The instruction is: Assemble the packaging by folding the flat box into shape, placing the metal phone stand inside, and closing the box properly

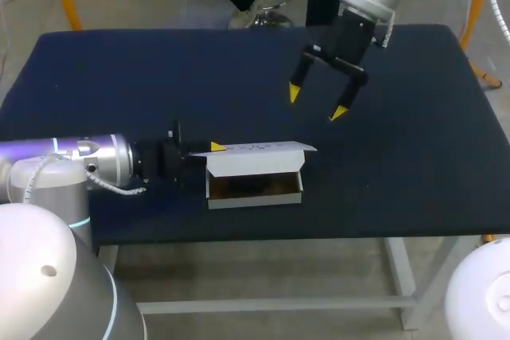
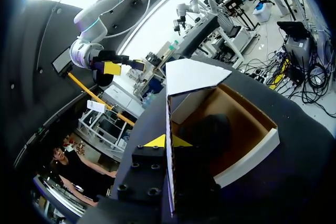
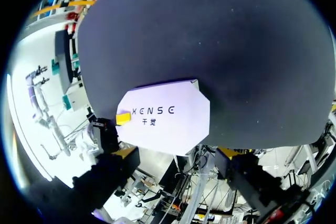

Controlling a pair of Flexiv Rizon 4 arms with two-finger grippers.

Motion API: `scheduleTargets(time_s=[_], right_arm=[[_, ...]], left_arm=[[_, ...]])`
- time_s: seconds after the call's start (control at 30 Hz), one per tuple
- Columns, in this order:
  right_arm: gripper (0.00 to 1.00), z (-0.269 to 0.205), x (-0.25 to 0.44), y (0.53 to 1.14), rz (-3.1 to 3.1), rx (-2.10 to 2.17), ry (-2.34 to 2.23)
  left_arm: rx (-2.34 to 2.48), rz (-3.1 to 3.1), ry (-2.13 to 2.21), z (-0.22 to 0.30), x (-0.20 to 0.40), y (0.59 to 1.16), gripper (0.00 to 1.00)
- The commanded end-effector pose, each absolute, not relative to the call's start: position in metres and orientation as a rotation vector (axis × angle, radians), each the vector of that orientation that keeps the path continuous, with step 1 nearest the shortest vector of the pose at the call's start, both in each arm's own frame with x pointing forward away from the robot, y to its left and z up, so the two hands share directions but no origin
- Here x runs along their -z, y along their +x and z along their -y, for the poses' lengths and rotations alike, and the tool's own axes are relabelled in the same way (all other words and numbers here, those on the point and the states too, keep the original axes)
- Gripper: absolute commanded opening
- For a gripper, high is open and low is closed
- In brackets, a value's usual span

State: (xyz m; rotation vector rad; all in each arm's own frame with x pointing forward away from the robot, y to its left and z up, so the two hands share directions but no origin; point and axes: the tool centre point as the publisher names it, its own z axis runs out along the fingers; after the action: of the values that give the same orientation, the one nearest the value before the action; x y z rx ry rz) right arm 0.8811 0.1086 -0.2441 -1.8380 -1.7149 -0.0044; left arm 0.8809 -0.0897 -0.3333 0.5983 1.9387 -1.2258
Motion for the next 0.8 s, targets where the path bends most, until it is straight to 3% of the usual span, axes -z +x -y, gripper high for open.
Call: scheduleTargets(time_s=[0.03,0.37,0.4,0.47,0.53,0.8], right_arm=[[1.0,-0.108,0.244,0.88,1.716,0.006,-1.839],[0.99,-0.113,0.262,0.871,1.757,-0.043,-1.779],[0.83,-0.113,0.265,0.87,1.755,-0.049,-1.776],[0.7,-0.113,0.269,0.869,1.758,-0.056,-1.768],[0.5,-0.113,0.273,0.867,1.765,-0.067,-1.76],[0.47,-0.113,0.288,0.862,1.811,-0.086,-1.724]], left_arm=[[1.223,-1.921,0.599,0.092,0.339,0.881,0.0],[1.207,-1.903,0.626,0.093,0.344,0.882,0.0],[1.206,-1.896,0.631,0.093,0.344,0.882,0.0],[1.207,-1.893,0.634,0.093,0.345,0.882,0.0],[1.207,-1.882,0.643,0.092,0.345,0.881,0.0],[1.212,-1.868,0.662,0.092,0.347,0.881,0.0]])
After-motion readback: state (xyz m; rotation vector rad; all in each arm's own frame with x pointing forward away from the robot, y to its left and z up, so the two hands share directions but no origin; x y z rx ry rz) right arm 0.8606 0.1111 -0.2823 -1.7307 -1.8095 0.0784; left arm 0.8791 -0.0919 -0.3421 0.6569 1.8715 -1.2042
